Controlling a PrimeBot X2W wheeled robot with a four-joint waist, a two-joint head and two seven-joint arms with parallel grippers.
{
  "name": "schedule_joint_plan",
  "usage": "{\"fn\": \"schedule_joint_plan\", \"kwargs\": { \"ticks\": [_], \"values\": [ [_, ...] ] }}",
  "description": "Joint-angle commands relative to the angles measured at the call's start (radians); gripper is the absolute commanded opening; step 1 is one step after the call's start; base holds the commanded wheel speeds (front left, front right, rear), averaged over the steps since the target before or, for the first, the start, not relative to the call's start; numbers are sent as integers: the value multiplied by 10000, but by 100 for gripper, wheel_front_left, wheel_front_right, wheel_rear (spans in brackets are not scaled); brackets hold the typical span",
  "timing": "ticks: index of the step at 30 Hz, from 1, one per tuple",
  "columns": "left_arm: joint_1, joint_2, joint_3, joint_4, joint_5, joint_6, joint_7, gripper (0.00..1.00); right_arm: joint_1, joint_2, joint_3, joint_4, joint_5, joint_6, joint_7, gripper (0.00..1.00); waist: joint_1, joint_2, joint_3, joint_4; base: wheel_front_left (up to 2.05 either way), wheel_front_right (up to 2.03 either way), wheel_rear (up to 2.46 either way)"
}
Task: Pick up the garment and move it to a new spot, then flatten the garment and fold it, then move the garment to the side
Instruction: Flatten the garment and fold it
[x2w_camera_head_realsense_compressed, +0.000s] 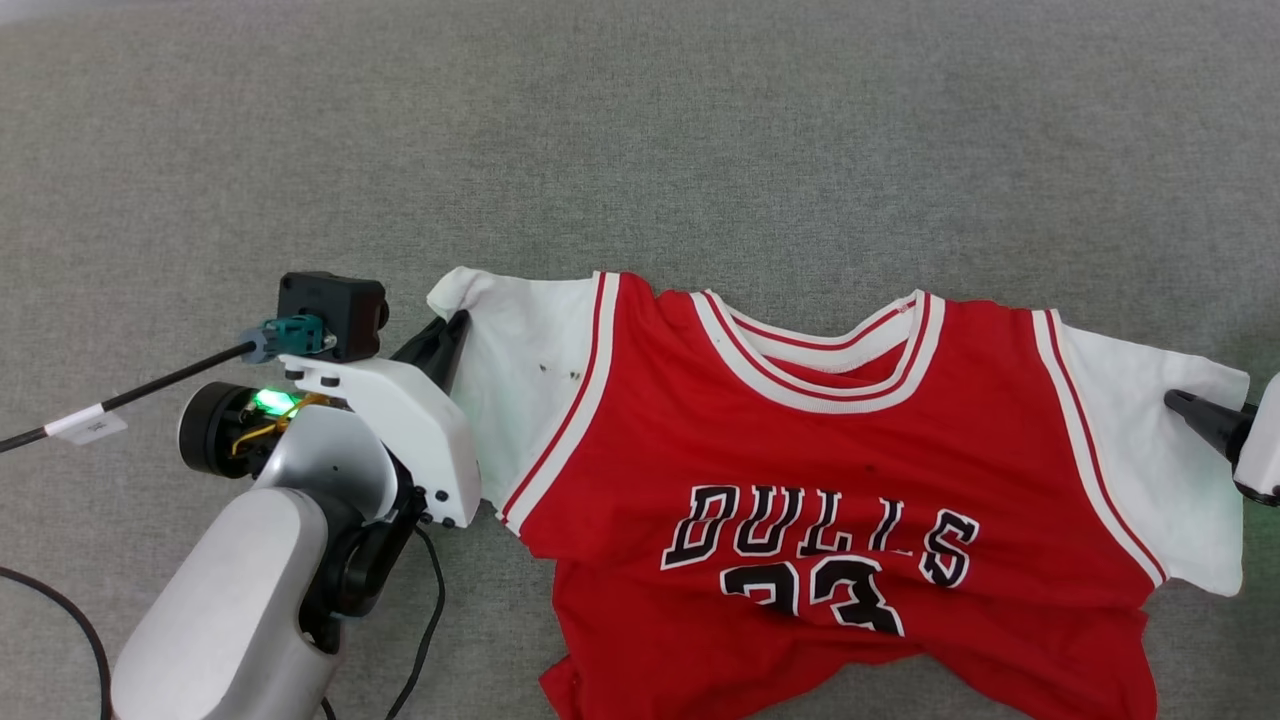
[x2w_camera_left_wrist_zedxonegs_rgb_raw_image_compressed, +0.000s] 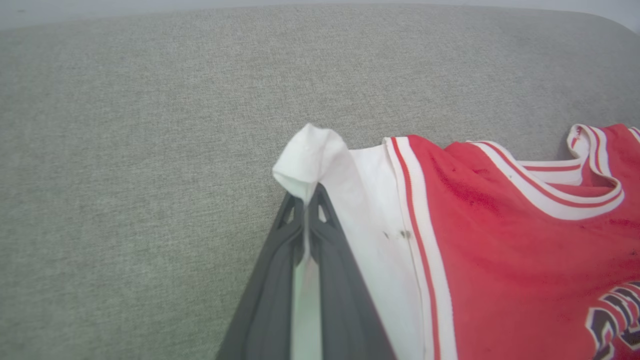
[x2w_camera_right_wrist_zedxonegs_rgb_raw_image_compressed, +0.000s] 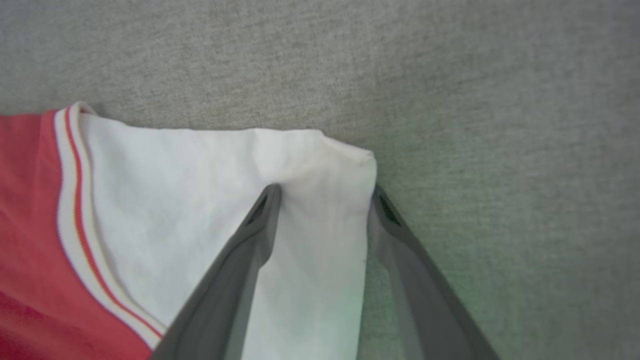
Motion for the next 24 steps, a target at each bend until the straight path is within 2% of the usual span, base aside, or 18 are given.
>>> {"fn": "schedule_joint_plan", "kwargs": {
  "ticks": [1, 6, 14, 19, 24],
  "values": [
    [37, -33, 13, -16, -22, -15, -20, 0, 353, 472, 364, 479, 121, 4, 210, 0, -1, 0, -15, 0, 0, 0, 0],
    [76, 55, 107, 79, -130, -66, -97, 0, 122, 175, 517, 210, 123, 4, 15, 0, -1, 0, -234, -77, 0, 0, 0],
    [-409, 346, 459, 364, 59, -2, -526, 0, -459, -444, 942, -1022, -27, 2, -886, 0, -1, 0, -1199, -363, 0, 0, 0],
    [-1261, 400, 690, 954, 134, -85, -782, 0, -1058, -799, 1077, -1407, -559, 1, -1221, 0, -1, 0, -1860, -519, 0, 0, 0],
    [-2552, 191, 816, 2095, 260, -242, -1265, 0, -2056, -834, 1152, -1237, -959, 1, -1541, 0, -1, 0, -2239, -610, 0, 0, 0]
  ]
}}
